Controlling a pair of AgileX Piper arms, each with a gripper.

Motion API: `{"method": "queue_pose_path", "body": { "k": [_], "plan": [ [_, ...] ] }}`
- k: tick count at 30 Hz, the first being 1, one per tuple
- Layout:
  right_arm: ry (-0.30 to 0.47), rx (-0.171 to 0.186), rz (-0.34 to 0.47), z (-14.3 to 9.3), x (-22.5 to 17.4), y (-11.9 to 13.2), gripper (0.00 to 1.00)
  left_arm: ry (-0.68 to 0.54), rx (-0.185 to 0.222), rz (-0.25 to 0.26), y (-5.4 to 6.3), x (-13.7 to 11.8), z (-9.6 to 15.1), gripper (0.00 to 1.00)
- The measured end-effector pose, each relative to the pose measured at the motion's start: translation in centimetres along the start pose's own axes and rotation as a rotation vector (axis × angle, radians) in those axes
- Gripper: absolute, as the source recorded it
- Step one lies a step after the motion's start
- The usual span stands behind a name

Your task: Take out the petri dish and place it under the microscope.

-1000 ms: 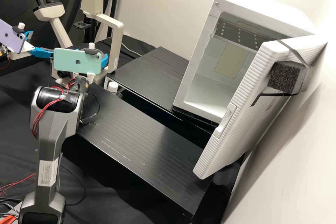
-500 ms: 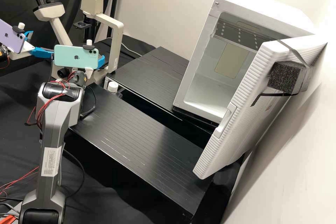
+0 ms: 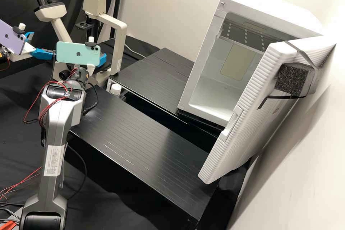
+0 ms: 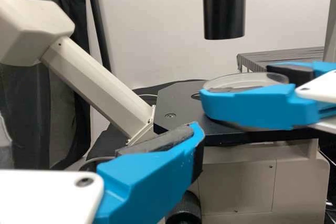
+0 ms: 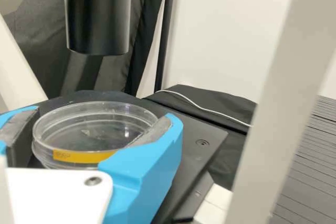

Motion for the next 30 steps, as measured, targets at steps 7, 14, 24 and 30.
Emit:
{"method": "queue_pose_path", "body": {
  "k": [7,14,24,30],
  "plan": [
    [-0.005,-0.013,0.014,0.0,1.5,-0.7,0.0,0.0,0.0,0.0,0.0,0.0,0.0,1.0],
    [-0.027,-0.011,0.008,0.4,2.6,-1.5,0.0,0.0,0.0,0.0,0.0,0.0,0.0,1.0],
    [-0.048,-0.054,0.012,0.5,3.2,-1.4,1.0,0.0,0.0,0.0,0.0,0.0,0.0,1.0],
    [-0.062,-0.065,0.016,0.6,3.2,-1.4,1.0,0.0,0.0,0.0,0.0,0.0,0.0,1.0]
  ]
}}
